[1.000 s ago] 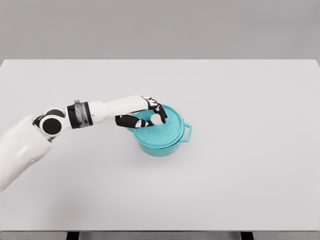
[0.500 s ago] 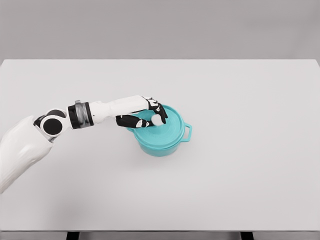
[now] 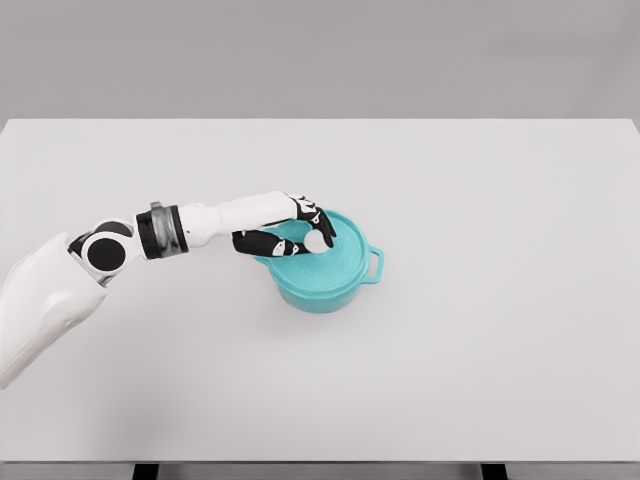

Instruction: Cover the pot with left arm

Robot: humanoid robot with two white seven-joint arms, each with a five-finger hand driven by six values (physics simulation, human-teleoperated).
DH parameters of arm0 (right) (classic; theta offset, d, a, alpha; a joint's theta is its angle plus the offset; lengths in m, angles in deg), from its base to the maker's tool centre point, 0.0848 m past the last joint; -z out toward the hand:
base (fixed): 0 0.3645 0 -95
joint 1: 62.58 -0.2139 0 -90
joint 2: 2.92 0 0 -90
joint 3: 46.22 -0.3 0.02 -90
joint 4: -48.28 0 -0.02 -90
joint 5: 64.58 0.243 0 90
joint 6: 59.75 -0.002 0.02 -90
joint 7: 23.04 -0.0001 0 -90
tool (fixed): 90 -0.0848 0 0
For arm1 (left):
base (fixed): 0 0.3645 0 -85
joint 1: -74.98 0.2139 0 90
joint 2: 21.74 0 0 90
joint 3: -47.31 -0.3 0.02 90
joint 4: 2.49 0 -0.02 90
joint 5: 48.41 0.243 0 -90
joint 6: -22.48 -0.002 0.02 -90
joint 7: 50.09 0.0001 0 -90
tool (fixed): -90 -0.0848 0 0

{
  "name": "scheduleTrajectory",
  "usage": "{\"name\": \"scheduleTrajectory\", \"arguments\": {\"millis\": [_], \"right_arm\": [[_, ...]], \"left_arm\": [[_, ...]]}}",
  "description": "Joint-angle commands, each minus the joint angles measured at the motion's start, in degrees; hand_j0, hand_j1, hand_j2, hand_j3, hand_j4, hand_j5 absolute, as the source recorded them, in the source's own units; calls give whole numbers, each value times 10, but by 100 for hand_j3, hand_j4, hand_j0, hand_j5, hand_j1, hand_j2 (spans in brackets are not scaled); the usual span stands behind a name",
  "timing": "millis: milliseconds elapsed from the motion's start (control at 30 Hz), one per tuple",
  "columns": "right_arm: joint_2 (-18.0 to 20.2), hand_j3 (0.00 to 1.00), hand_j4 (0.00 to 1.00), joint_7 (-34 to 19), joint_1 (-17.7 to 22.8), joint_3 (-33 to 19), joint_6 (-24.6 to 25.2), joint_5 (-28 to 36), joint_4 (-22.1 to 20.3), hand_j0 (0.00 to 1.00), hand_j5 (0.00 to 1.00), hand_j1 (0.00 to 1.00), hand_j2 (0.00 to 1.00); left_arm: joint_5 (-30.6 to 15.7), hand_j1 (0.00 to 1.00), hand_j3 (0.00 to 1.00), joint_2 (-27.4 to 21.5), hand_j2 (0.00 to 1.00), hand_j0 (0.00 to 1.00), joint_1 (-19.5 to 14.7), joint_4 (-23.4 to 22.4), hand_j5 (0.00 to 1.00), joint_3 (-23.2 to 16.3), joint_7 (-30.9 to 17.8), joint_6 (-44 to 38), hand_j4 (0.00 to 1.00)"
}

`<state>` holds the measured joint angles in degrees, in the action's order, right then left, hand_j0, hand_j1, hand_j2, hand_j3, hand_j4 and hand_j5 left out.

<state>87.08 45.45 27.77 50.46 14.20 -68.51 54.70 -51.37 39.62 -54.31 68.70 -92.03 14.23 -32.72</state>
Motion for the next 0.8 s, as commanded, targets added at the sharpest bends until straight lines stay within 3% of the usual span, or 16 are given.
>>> {"name": "scheduleTrajectory", "arguments": {"millis": [0,767], "right_arm": [[0,100,100,0,0,0,0,0,0,100,100,100,100],[0,100,100,0,0,0,0,0,0,100,100,100,100]], "left_arm": [[4,57,57,1,57,57,0,0,57,-1,-3,2,57],[2,72,72,1,72,72,0,1,72,-1,0,2,72]]}}
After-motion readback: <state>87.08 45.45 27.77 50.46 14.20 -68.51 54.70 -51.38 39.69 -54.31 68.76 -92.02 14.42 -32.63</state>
